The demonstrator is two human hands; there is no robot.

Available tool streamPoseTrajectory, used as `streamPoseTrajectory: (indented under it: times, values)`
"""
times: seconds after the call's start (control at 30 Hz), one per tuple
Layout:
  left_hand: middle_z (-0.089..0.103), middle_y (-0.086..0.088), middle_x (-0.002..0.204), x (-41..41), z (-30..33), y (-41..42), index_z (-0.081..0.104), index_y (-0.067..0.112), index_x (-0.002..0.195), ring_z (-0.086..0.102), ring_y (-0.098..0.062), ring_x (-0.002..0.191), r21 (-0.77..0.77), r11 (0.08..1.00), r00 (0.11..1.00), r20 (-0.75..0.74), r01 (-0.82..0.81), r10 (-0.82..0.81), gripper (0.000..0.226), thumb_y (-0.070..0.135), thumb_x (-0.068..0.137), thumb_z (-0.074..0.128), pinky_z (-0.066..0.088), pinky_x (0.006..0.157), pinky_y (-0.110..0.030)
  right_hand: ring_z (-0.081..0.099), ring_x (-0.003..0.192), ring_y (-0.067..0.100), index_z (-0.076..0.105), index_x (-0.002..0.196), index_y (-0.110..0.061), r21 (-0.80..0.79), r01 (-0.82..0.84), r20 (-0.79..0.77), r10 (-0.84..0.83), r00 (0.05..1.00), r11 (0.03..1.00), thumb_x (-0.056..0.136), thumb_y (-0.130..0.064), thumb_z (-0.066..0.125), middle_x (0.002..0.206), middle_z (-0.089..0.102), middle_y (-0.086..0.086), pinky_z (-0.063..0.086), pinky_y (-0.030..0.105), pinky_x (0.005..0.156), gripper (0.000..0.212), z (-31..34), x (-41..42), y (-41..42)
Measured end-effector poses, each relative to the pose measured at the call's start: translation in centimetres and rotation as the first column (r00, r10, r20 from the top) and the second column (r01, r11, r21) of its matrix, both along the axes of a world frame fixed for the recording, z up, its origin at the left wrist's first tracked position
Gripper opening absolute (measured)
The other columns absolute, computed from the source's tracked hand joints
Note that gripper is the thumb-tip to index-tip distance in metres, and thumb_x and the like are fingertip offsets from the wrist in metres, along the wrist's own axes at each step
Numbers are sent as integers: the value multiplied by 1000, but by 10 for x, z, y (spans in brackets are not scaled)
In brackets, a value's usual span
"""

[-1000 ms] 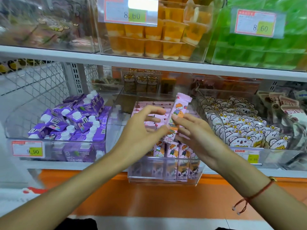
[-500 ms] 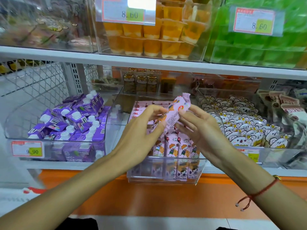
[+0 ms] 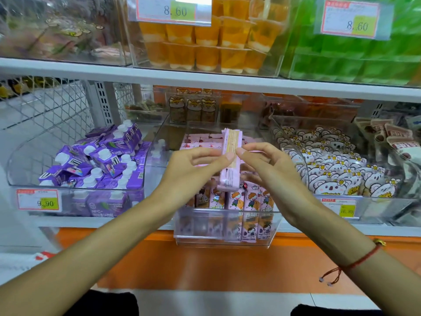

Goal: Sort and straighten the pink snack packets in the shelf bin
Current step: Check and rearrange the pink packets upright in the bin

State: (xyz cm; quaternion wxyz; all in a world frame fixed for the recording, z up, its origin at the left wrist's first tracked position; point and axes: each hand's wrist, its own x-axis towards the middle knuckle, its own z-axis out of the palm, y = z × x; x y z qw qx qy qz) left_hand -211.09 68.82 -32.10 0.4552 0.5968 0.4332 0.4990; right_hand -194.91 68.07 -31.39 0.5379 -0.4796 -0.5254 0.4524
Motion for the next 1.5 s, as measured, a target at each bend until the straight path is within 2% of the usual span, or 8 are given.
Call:
streamPoseTrajectory:
  times: [0.17, 0.33, 0.5, 0.83, 1.07, 1.23, 1.37, 1.5]
  values:
    - [73, 23, 84, -2, 1, -2, 73, 32, 85, 66, 10, 80, -132, 983, 992, 34, 128, -125, 10, 40, 83, 68, 49, 55, -7, 64, 66, 7, 60, 119, -16, -24, -25, -44, 24, 999, 999, 82, -27, 72, 74, 69, -3, 56, 20, 68, 40, -1, 1, -1]
    - [72, 25, 87, -2, 0, -1, 69, 35, 93, 65, 12, 84, -114, 979, 986, -5, 166, -168, 9, 39, 88, 62, 48, 57, -6, 67, 68, 9, 59, 123, -27, 5, -26, 51, 25, 998, 1000, 82, -32, 71, 87, 67, -2, 57, 28, 81, 43, 0, 2, 0]
    - [70, 15, 109, -7, 1, 4, 64, 35, 107, 66, 3, 99, 27, 987, 987, -50, 155, -154, 25, 22, 86, 68, 51, 80, -10, 68, 94, 12, 49, 122, -43, 148, -112, 136, 92, 986, 983, 84, -20, 70, 109, 64, -1, 56, 23, 83, 49, 0, 5, -2]
    - [67, 5, 106, -15, 3, 6, 61, 26, 96, 65, -6, 103, 282, 953, 989, -127, 108, -75, 42, -5, 73, 76, 48, 94, -16, 66, 104, 14, 55, 107, -20, 333, -218, 199, 157, 967, 917, 80, 3, 70, 115, 63, 3, 50, 25, 94, 39, -3, 3, -5]
    - [67, 1, 109, -12, 4, 7, 58, 12, 111, 66, -1, 99, 164, 986, 995, 102, -36, 19, 38, 10, 77, 76, 51, 82, -15, 51, 120, -2, 33, 138, -38, 297, -245, 343, 136, 930, 923, 78, -24, 73, 130, 53, -16, 42, 20, 100, 73, -4, -1, -7]
    - [69, -5, 110, -5, 3, 3, 56, 10, 114, 68, -14, 103, 4, 999, 980, 192, -47, 45, 47, 25, 75, 77, 58, 84, -31, 61, 102, 6, 55, 119, -23, 393, -161, 332, 24, 943, 905, 85, -15, 70, 113, 62, -8, 50, 22, 86, 39, -8, -11, -8]
    - [55, 11, 128, -12, 8, 6, 41, 29, 132, 62, 3, 107, 51, 994, 975, 208, -97, 84, 71, 25, 72, 78, 52, 91, -24, 65, 99, 6, 59, 120, -18, 295, -183, 246, 111, 963, 938, 91, -15, 62, 110, 68, -7, 52, 21, 85, 29, -8, -5, -3]
    - [64, 5, 122, -22, 14, 7, 54, 24, 128, 65, -8, 107, 126, 992, 996, 89, -20, 9, 48, 15, 84, 70, 52, 96, -29, 67, 96, 7, 59, 122, -24, 111, -239, 137, 223, 965, 965, 88, -27, 60, 111, 71, -6, 52, 24, 87, 34, -7, 6, 3]
